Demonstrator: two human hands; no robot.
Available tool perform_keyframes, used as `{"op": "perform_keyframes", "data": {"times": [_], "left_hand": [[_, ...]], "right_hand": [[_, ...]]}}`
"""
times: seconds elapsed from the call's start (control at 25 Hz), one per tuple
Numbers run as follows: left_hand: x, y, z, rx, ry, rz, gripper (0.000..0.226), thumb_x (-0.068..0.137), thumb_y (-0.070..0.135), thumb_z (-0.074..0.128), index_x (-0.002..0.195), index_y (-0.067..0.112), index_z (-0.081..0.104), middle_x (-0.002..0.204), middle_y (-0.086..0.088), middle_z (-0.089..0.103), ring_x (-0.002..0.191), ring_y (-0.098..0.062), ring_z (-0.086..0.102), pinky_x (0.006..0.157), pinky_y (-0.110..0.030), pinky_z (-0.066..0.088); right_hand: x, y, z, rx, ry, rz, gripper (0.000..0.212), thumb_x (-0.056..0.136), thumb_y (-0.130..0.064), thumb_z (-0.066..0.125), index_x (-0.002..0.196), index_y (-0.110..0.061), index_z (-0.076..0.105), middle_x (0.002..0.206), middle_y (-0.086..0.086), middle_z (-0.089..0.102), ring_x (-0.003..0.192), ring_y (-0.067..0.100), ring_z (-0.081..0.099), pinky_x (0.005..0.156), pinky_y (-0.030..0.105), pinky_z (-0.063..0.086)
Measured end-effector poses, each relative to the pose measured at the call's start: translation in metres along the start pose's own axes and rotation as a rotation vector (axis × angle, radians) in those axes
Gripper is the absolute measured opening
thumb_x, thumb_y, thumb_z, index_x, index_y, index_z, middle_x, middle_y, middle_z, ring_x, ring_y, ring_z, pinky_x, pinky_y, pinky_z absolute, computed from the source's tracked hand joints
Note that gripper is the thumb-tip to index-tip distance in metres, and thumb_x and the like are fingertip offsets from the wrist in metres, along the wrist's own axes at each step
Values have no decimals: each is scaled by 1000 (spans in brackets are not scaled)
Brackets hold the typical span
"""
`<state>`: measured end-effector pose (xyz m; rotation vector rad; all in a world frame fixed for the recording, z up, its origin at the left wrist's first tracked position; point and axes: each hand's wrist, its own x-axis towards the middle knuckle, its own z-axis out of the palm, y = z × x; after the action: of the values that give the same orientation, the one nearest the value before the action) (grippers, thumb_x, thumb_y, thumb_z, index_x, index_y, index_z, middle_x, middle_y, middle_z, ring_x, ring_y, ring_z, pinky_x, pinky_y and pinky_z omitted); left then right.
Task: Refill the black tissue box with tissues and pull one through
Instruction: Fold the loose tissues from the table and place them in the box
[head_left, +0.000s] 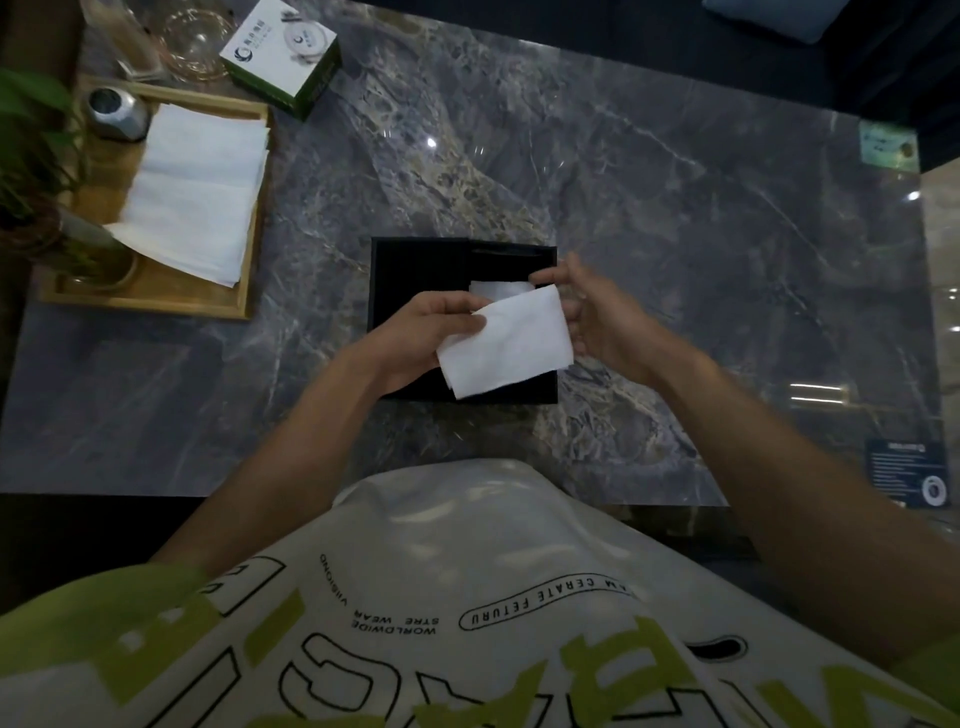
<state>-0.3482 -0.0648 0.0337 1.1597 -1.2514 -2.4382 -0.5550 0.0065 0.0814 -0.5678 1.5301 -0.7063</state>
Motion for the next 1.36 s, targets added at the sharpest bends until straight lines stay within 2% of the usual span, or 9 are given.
{"op": "perform_keyframes", "data": {"times": [0.12, 0.24, 0.48, 0.68, 0.8, 0.92, 1.08, 1.24, 1.36], "left_hand": [[2, -2, 0, -54, 9, -13, 21, 94, 1, 49, 97, 13, 65, 91, -3, 65, 79, -15, 63, 63, -24, 53], [4, -7, -1, -33, 36, -41, 20, 94, 2, 50, 96, 15, 64, 90, -2, 65, 78, -15, 62, 61, -23, 52], [12, -15, 8, 23, 102, -38, 7, 92, 15, 63, 93, 16, 69, 87, 1, 70, 74, -7, 67, 64, -20, 54], [23, -23, 16, 14, 221, -24, 5, 92, 9, 62, 95, 10, 66, 93, -6, 71, 80, -15, 69, 70, -28, 58], [26, -30, 21, 31, 300, -3, 14, 90, 6, 62, 104, 5, 63, 91, -9, 69, 79, -17, 67, 70, -29, 56], [30, -33, 27, 16, 369, 4, 10, 92, 3, 58, 101, 7, 60, 86, -4, 65, 76, -13, 63, 65, -24, 54], [36, -39, 32, -21, 441, 9, 11, 94, 3, 54, 104, 6, 57, 88, -7, 65, 77, -16, 62, 67, -29, 53], [37, -37, 35, 124, 480, -4, 20, 92, 8, 56, 113, 10, 54, 96, -8, 66, 88, -23, 66, 76, -36, 56], [33, -29, 38, 400, 457, 89, 41, 92, 7, 53, 130, 16, 43, 103, 3, 59, 87, -7, 61, 67, -17, 52]], "right_hand": [[3, 15, -7, -27, -87, 45, 28, 91, -23, 65, 114, -9, 59, 101, 7, 68, 86, 16, 67, 74, 29, 55], [5, 20, -8, -12, -32, 45, 13, 87, -4, 66, 98, -10, 62, 98, 9, 67, 87, 19, 66, 70, 26, 57], [8, 15, -9, 32, 41, 20, 11, 92, -3, 59, 89, -14, 61, 91, 5, 64, 76, 12, 66, 64, 24, 56], [16, 18, -10, 199, 88, -10, 17, 91, -9, 64, 107, -12, 62, 104, 6, 68, 93, 17, 68, 76, 30, 59], [22, 32, -8, 218, 85, 27, 23, 86, -6, 68, 105, -17, 61, 109, 5, 68, 99, 22, 69, 78, 34, 58], [27, 41, -4, 222, 171, 42, 27, 85, -3, 69, 104, -16, 56, 110, 5, 67, 97, 25, 69, 76, 36, 59], [32, 45, 3, 210, 207, 104, 39, 87, -2, 67, 120, -7, 48, 104, 3, 66, 89, 20, 69, 70, 33, 60], [40, 50, 0, 50, 295, 97, 39, 86, 1, 67, 121, -1, 48, 118, 12, 62, 103, 28, 65, 75, 37, 60], [46, 49, -3, -291, 343, 6, 38, 86, -8, 69, 120, -6, 50, 113, 7, 61, 97, 23, 64, 80, 39, 56]]}}
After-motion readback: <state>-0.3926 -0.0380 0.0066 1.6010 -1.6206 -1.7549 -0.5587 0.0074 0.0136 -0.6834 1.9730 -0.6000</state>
